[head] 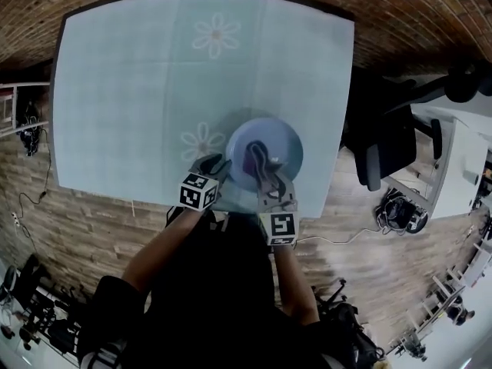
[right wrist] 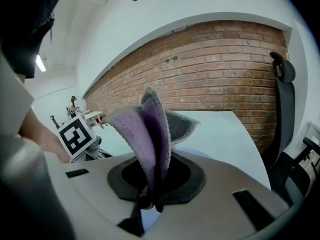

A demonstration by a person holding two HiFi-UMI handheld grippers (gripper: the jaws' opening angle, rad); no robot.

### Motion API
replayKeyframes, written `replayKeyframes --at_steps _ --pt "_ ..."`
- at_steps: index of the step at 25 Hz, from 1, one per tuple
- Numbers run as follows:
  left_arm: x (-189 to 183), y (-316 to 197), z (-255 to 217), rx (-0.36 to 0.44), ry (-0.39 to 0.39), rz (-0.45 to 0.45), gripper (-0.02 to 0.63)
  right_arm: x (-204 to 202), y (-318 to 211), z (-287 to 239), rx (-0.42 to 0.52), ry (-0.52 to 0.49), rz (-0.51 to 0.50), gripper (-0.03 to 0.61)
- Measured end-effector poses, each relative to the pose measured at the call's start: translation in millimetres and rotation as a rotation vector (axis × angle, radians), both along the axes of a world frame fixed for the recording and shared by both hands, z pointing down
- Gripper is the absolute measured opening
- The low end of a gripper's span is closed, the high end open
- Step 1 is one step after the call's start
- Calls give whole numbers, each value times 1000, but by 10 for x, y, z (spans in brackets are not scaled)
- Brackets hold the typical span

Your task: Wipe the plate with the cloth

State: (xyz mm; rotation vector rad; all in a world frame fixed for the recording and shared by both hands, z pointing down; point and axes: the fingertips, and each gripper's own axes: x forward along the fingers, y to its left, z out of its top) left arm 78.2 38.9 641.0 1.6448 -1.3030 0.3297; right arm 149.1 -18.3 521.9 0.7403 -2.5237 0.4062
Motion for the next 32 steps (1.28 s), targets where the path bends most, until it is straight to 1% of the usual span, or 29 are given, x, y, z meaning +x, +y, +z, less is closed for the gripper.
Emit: replayKeyframes --at_steps 3,9,13,15,20,23,25,28,32 --pt "69 -30 120 -33 29 -12 130 -27 -53 180 -19 32 -58 60" --pt "74 -148 207 -34 44 -15 130 -175 -54 502 -48 82 -172 60" --pt "89 -214 256 -35 41 -8 130 -312 31 759 -62 154 -334 60" --pt "77 -228 293 -42 32 -6 105 -374 49 885 -62 200 -401 60" --pt "75 -233 313 -48 43 -2 97 -470 76 1085 -71 272 -510 60" --pt "57 -254 311 -39 34 13 91 -527 129 1203 -67 315 -580 60" --pt "51 -272 310 -36 33 18 82 -554 142 1270 -58 342 -608 60" --pt "35 -276 321 -41 43 9 73 -606 132 1333 -51 363 -625 60" --pt "25 -269 326 -44 32 10 69 -651 104 1362 -14 396 -611 60"
